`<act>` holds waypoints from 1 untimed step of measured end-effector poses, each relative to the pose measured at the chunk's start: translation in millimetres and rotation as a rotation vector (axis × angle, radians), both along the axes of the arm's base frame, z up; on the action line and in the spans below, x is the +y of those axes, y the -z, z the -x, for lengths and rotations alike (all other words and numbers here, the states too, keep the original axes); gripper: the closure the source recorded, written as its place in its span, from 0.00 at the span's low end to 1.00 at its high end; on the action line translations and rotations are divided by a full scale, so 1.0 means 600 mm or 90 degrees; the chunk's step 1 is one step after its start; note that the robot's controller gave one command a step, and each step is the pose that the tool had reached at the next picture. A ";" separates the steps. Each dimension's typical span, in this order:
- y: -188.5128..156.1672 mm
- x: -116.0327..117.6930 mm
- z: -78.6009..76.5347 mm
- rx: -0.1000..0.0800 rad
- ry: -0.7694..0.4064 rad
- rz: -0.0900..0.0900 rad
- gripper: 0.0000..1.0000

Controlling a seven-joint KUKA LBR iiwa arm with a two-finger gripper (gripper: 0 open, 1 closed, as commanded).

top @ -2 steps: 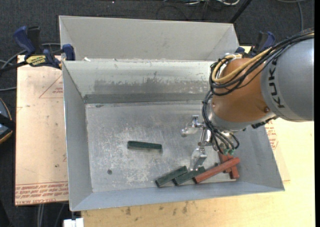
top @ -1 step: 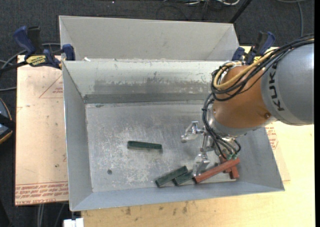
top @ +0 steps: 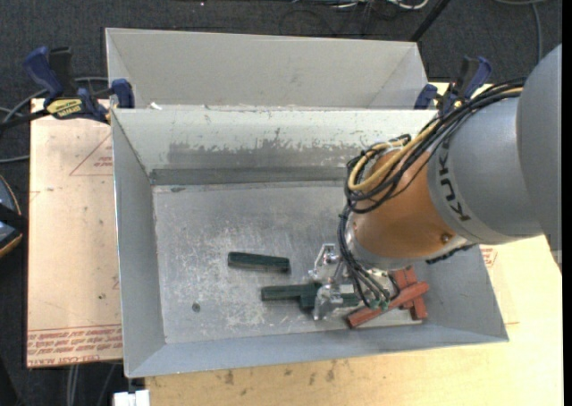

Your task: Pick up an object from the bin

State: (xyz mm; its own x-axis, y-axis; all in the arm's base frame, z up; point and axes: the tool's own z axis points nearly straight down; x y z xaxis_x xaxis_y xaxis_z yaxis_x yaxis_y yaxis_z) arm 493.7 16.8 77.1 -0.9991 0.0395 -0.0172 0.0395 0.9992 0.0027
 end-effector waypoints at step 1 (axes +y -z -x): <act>0.000 0.000 0.000 0.000 0.000 0.000 1.00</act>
Offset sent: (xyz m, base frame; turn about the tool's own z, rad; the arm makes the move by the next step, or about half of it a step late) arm -0.0120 0.0076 0.1385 -0.0575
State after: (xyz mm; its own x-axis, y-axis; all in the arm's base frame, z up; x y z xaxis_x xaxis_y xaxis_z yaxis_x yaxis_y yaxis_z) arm 493.7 16.8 77.1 -0.9991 0.0393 -0.0172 0.0393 0.9992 0.0027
